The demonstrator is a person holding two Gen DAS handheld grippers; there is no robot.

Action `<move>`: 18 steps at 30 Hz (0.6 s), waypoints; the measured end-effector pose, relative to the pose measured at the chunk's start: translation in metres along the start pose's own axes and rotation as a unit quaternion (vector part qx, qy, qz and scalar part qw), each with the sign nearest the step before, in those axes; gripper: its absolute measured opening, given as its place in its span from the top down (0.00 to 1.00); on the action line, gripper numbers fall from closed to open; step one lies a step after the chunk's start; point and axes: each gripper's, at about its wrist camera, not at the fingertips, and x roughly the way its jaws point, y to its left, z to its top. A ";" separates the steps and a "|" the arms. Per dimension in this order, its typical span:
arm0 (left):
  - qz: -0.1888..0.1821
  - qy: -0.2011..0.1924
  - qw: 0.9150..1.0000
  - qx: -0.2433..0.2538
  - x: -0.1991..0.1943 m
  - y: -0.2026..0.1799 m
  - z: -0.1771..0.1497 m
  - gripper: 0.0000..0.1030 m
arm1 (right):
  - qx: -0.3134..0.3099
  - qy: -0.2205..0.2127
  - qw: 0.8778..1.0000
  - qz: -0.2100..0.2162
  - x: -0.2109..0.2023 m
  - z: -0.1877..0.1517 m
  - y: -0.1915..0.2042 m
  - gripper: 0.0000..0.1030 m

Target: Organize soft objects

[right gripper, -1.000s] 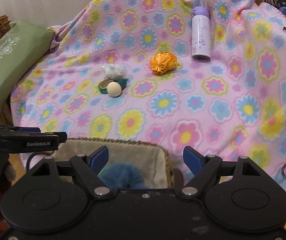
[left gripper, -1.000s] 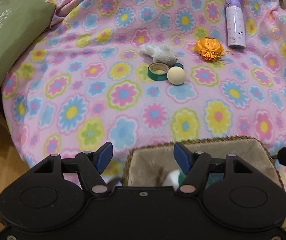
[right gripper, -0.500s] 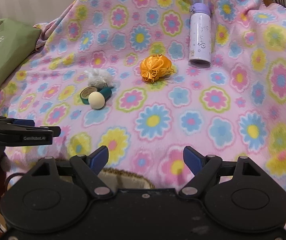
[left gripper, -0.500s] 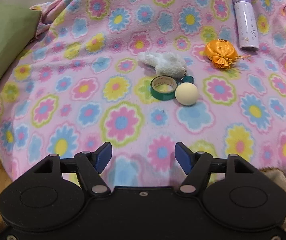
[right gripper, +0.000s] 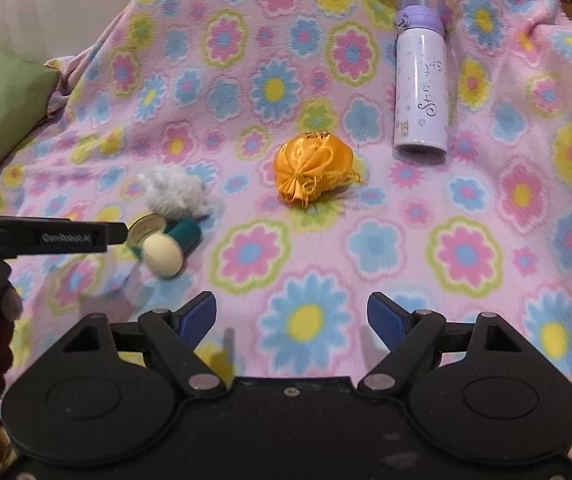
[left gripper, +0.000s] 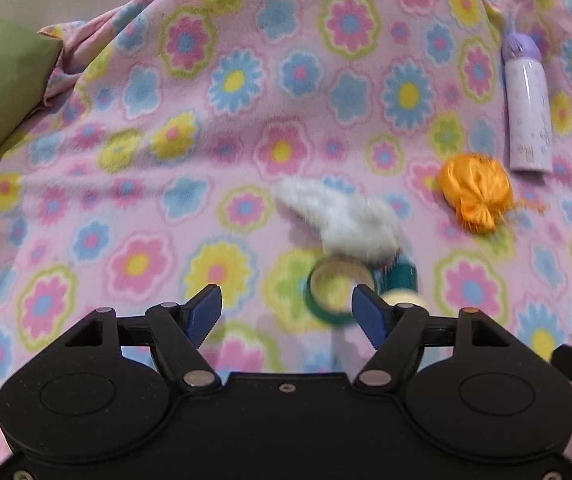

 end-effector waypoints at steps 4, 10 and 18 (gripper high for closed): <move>0.001 -0.019 1.000 -0.001 0.014 -0.002 0.011 0.31 | -0.012 -0.020 1.000 -0.013 0.028 0.012 -0.003 0.20; -0.005 -0.031 1.000 0.002 0.029 -0.002 0.017 0.29 | -0.008 -0.047 0.999 -0.017 0.069 0.041 -0.008 0.20; -0.018 -0.044 0.999 0.021 0.030 -0.001 0.021 0.24 | -0.013 -0.076 0.996 -0.033 0.125 0.076 -0.003 0.15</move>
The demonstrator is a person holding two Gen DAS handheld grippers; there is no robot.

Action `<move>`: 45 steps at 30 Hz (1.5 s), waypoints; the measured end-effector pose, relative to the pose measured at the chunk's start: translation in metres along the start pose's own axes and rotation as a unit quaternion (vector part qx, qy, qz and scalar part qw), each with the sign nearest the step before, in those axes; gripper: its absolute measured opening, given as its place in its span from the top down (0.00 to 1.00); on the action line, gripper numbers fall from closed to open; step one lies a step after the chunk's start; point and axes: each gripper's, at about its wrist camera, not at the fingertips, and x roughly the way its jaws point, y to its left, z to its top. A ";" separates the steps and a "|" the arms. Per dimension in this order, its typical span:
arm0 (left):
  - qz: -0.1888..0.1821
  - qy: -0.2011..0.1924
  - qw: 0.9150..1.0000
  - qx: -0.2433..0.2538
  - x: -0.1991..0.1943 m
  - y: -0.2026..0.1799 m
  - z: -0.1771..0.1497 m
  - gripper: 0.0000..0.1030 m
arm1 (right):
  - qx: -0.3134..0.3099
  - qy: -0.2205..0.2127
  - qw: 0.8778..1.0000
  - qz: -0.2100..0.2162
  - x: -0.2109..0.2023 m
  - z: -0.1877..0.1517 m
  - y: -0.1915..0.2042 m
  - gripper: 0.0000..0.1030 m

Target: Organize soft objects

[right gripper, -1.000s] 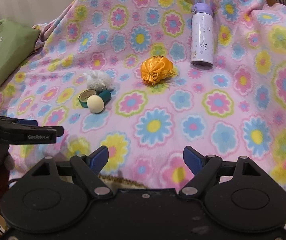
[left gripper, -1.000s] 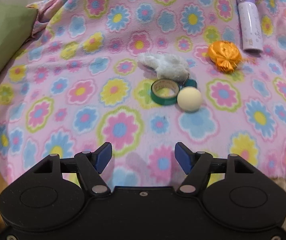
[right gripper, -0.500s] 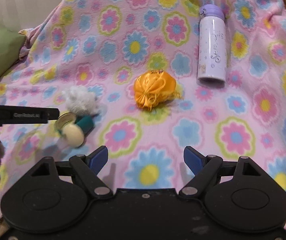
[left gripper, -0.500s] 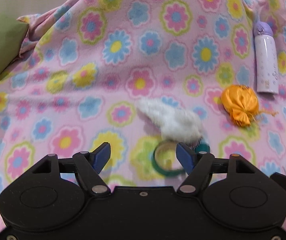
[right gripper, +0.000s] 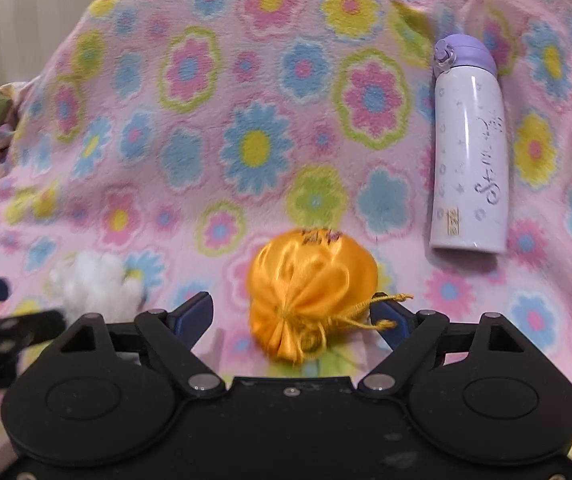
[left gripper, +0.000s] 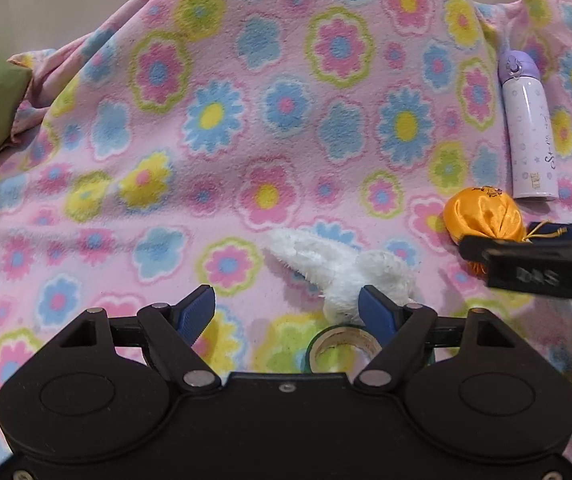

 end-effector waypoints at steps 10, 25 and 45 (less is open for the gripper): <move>0.009 -0.004 0.997 0.073 0.003 -0.014 0.004 0.20 | 0.056 0.018 0.998 -0.012 0.032 -0.006 -0.018 0.15; -0.049 -0.006 0.987 0.151 -0.006 -0.028 0.014 0.21 | 0.036 0.017 0.999 -0.025 0.033 -0.007 -0.012 0.13; 0.163 0.046 0.979 -0.117 0.018 0.060 0.007 0.19 | 0.038 0.016 0.999 -0.024 0.032 -0.007 -0.012 0.13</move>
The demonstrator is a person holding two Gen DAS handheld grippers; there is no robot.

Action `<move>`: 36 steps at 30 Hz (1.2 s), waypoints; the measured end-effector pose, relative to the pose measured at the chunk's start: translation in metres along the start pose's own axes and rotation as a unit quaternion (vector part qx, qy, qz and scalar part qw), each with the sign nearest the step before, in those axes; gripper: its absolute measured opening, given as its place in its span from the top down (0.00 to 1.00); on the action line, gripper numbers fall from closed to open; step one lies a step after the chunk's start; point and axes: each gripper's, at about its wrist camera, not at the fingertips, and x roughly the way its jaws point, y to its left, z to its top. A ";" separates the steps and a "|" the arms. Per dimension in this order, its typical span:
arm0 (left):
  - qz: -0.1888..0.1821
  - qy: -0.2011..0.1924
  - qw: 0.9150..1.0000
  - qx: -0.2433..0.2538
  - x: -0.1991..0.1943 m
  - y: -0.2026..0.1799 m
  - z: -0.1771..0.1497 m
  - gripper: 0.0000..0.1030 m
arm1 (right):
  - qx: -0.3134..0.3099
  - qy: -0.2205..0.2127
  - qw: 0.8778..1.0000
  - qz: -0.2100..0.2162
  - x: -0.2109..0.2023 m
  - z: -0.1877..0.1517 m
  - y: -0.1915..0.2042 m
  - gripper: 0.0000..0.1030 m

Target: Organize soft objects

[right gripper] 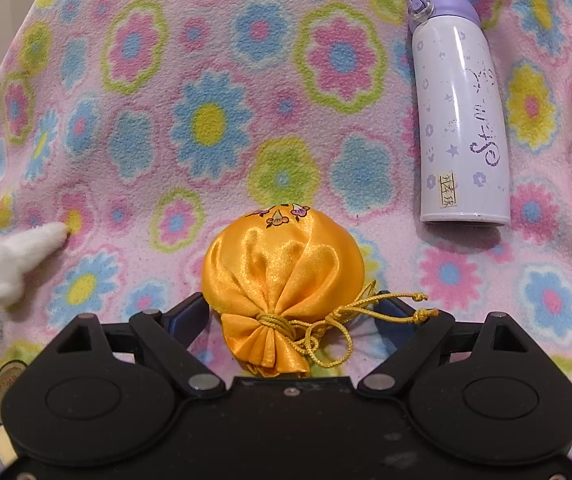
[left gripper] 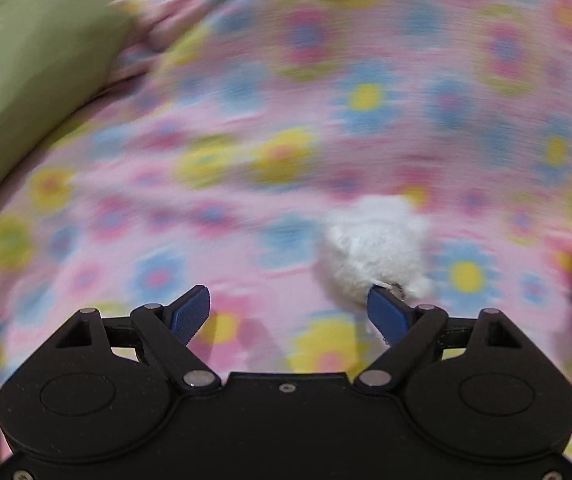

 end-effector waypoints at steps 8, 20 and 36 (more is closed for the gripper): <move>0.073 -0.001 0.991 -0.113 -0.008 0.028 -0.007 0.22 | 0.000 -0.001 1.000 0.000 0.000 0.000 0.001 0.12; -0.028 -0.054 0.998 0.011 0.012 -0.029 0.014 0.05 | -0.001 -0.002 1.000 -0.001 0.000 -0.001 0.001 0.11; -0.051 -0.015 0.995 0.083 0.037 -0.059 0.011 0.05 | -0.004 0.001 1.000 0.000 0.002 -0.001 0.003 0.09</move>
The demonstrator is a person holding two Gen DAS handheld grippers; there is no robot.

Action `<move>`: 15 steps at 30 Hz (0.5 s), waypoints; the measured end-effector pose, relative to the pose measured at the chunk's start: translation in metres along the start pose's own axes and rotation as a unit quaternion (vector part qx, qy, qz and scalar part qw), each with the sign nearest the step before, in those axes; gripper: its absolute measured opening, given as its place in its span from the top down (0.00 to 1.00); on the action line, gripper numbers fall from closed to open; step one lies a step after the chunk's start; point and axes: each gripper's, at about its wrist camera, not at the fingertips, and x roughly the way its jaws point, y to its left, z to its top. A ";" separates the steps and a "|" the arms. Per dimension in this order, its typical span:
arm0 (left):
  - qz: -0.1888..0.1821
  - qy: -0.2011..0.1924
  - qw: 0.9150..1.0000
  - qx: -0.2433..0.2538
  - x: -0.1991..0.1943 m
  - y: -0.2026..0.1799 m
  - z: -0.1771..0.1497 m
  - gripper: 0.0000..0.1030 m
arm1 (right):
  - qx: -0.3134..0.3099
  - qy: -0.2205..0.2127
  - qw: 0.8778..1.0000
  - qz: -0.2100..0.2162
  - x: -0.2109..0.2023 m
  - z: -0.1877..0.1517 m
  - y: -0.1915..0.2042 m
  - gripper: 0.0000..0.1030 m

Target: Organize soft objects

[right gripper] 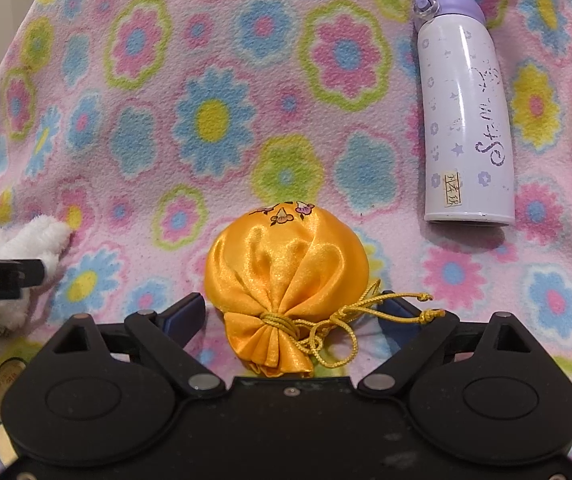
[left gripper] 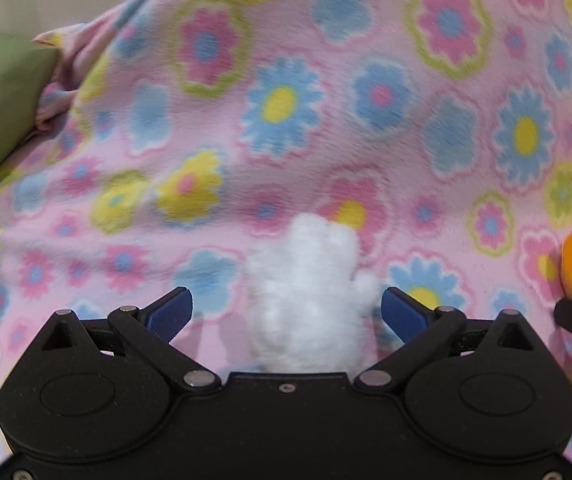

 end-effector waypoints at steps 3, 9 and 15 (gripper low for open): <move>0.005 0.021 1.000 -0.001 0.014 -0.005 -0.001 0.04 | -0.005 0.003 1.000 -0.002 0.002 0.001 0.002 0.08; -0.013 0.018 0.999 -0.044 0.024 0.004 -0.004 0.02 | -0.010 0.010 1.000 0.003 0.005 0.002 0.003 0.02; -0.015 -0.013 0.999 -0.036 0.023 0.002 -0.011 0.02 | -0.021 0.018 1.000 0.000 0.008 0.003 0.007 0.00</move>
